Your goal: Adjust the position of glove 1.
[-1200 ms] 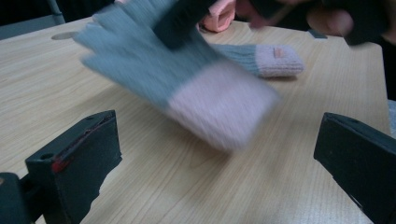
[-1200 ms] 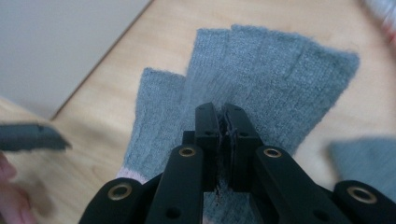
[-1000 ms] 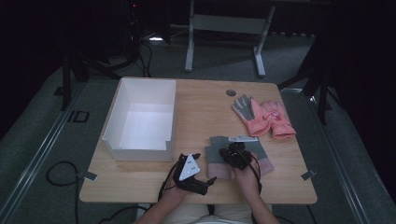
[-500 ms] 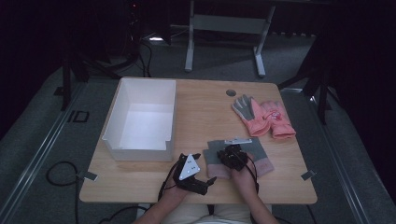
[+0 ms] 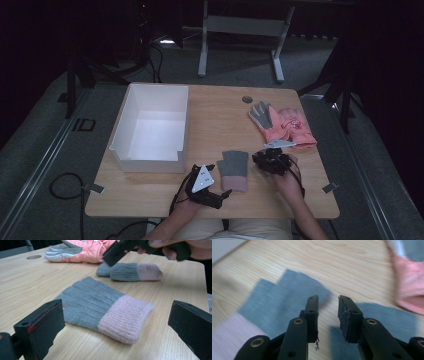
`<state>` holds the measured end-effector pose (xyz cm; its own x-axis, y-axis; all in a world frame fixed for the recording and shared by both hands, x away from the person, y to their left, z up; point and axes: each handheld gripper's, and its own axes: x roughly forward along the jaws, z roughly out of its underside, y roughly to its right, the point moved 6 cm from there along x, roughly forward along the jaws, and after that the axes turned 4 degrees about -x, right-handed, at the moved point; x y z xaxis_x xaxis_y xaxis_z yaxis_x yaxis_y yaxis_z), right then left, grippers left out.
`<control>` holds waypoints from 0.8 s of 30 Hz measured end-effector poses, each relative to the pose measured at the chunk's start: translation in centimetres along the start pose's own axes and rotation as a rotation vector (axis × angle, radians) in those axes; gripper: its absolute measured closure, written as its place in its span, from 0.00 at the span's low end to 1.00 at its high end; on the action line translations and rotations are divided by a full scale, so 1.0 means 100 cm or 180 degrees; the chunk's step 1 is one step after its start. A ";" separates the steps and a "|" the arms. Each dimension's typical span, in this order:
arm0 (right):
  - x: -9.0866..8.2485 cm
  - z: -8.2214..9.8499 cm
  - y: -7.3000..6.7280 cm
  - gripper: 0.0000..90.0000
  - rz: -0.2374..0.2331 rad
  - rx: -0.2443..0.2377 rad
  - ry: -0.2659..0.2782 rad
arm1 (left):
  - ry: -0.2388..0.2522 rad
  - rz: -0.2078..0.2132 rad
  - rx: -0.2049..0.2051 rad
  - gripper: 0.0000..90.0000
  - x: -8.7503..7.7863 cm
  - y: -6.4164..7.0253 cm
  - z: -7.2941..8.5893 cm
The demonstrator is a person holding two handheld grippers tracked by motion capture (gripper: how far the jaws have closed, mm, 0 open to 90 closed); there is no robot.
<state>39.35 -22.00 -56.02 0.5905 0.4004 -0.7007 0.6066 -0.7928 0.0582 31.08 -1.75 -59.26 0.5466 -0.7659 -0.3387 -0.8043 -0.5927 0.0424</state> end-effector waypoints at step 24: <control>0.000 0.052 0.060 0.81 -0.0162 -0.0262 -0.0236 | 0.0011 -0.0030 0.0028 0.00 0.000 0.000 0.000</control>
<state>40.26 -29.11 -59.34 0.5187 0.4017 -0.7547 0.6783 -0.7308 0.0772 31.05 -1.77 -59.25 0.5551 -0.7611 -0.3357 -0.8010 -0.5978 0.0308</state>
